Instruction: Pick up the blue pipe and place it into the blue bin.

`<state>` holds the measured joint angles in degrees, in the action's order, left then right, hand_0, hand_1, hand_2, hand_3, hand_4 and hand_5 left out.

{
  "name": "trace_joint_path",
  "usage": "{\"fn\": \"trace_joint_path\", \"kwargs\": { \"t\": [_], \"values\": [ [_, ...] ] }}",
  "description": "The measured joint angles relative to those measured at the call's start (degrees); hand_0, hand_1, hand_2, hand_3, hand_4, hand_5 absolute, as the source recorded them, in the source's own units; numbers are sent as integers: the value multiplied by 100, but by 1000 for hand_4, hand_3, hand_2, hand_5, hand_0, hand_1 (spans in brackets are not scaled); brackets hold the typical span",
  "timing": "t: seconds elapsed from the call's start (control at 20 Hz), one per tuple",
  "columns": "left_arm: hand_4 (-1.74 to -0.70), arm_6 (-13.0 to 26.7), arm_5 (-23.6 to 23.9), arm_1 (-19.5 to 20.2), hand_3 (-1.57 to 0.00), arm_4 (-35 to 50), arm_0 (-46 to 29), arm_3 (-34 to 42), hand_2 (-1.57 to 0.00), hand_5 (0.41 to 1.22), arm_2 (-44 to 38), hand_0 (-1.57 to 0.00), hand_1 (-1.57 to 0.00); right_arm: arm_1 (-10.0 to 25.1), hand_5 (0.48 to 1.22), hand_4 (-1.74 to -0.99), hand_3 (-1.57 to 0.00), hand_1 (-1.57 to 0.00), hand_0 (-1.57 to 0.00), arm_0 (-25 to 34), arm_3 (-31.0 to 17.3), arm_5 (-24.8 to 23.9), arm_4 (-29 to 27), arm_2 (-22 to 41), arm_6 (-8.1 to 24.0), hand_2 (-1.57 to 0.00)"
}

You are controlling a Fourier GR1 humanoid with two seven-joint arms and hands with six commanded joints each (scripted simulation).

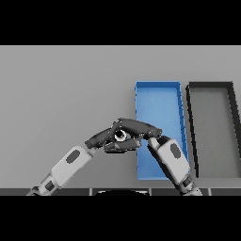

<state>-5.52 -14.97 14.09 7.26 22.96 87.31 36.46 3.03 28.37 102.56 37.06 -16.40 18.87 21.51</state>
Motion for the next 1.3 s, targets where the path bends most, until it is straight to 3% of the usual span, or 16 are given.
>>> {"fn": "trace_joint_path", "kwargs": {
  "t": [0.05,0.15,0.3,0.5,0.65,0.7,0.8,0.95,1.2,1.3],
  "values": [
    [-950,-82,107,-33,-86,-150,-1,-25,-214,964,19,-256,-210,-87,1214,-1484,-1564,-1566,-1566,18,-19,8,-8,-20,125,-1566],
    [-880,-17,180,34,-55,-167,-59,-52,-137,842,-27,-163,-134,-128,1216,-1484,-1567,-1568,-1568,-36,49,113,-67,-101,-45,-1568],
    [-826,174,280,9,-28,-262,-36,-74,-69,719,7,-83,-68,-218,1219,-1485,-1569,-1569,-1569,-29,120,73,21,-107,37,-1569],
    [-853,312,304,-43,-11,-74,-121,-35,-28,623,-53,-33,-27,-296,1220,-1488,-1570,-1570,-1570,-53,97,103,127,-197,25,-1570],
    [-880,826,434,-85,-5,40,-165,-35,-14,605,-90,-17,-13,-401,1220,-1492,-1571,-1571,-1571,16,-16,100,162,-343,112,-1571],
    [-881,818,417,-48,-4,68,-175,-20,-11,593,-110,-13,-11,-475,1221,-1492,-1571,-1571,-1571,32,39,45,-117,-391,193,-1571],
    [-876,783,451,-27,-2,-40,-254,-13,-7,555,-37,-8,-6,-571,1221,-1492,-1571,-1571,-1571,42,72,-138,-1054,-498,677,-1571],
    [-868,831,450,-14,-1,-85,-268,23,-3,529,8,-4,-3,-437,1221,-1494,-1571,-1571,-1571,502,102,-778,-2073,-675,1303,-1571],
    [-863,939,474,6,0,-56,-283,37,0,498,-22,-1,0,292,1221,-1494,-1571,-1571,-1571,1521,97,-1646,-2874,-855,1284,-1571],
    [-867,851,410,31,1,-23,-305,70,0,486,-9,0,0,496,1221,-1495,-1571,-1571,-1571,2072,-116,-1645,-2916,-1105,1146,-1571]
  ]
}}
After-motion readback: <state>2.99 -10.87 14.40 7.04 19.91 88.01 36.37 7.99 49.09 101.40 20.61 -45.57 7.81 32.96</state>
